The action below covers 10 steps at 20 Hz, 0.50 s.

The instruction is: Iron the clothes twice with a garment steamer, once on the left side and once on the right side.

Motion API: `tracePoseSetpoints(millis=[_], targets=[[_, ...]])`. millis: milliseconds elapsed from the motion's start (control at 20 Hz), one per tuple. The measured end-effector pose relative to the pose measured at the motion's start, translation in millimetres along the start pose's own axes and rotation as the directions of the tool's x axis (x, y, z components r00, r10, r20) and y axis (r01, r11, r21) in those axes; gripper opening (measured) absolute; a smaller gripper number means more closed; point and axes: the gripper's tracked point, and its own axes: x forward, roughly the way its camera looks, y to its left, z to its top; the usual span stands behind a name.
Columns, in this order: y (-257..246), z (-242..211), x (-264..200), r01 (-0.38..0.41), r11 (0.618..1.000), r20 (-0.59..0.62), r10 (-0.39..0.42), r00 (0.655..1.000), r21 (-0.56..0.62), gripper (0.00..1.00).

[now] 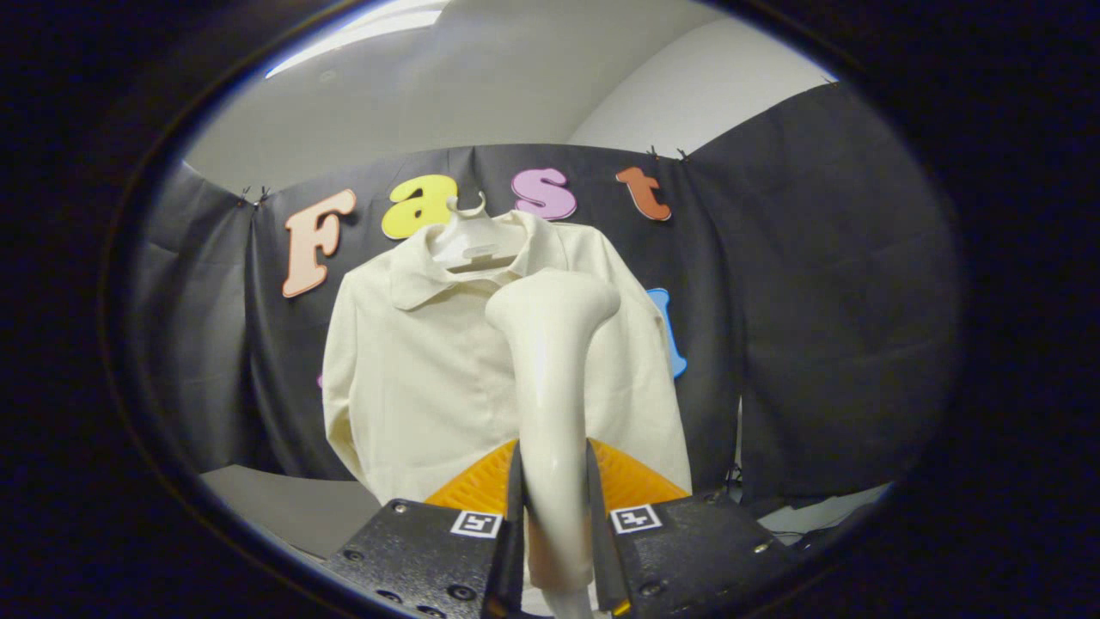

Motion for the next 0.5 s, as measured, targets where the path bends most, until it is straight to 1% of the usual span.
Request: tracePoseSetpoints(millis=[200,300,500], targets=[[-8,-6,30,0.017,1.0,0.019,-0.017,1.0,0.014,0.32],[-14,-18,43,0.017,1.0,0.0,-0.017,1.0,0.012,0.32],[-17,-51,61,0.004,0.998,-0.047,-0.002,0.999,0.057,0.32]])
